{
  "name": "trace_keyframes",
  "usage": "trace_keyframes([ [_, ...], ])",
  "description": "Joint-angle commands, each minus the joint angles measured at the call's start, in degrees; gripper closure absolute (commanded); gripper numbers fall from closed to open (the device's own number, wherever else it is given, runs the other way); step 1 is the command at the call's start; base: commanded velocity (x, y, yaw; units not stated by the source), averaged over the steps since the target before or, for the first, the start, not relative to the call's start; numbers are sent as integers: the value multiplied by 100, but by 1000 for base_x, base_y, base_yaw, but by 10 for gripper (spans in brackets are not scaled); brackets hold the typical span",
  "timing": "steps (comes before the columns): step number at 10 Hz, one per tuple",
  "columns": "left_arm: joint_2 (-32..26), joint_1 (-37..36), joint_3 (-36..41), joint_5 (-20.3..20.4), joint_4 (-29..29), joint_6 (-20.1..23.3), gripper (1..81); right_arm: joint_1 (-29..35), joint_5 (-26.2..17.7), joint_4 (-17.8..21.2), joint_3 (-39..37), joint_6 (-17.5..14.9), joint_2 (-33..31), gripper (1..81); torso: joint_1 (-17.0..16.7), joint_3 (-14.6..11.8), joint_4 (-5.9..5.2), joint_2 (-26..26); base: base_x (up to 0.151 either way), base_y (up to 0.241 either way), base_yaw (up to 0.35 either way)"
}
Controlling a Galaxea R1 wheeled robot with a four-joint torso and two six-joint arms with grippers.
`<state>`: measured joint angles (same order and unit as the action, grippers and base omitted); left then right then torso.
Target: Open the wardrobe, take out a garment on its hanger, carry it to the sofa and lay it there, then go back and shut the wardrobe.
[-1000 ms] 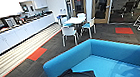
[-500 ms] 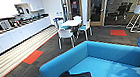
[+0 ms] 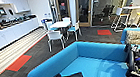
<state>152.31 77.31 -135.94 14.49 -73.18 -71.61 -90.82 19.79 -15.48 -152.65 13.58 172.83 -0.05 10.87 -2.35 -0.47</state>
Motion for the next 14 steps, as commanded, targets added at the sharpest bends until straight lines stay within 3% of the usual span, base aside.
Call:
trace_keyframes([
  [1,265,-10,-399,89,-118,50,10,121,-238,10,-9,22,26,10,5,0,-15,0,0,0,0],
  [2,300,-1,-399,89,-118,50,10,138,-273,10,-9,22,26,10,5,0,77,0,0,0,0],
  [3,335,25,-407,89,-118,50,10,147,-299,10,-9,13,26,10,5,0,92,0,0,0,0],
  [11,925,105,-1207,89,-214,68,10,103,-335,10,-70,13,62,10,5,0,92,0,0,0,0],
  [14,969,105,-1207,89,-232,68,10,77,-396,10,-141,4,70,10,8,0,92,2,-71,0,0],
])
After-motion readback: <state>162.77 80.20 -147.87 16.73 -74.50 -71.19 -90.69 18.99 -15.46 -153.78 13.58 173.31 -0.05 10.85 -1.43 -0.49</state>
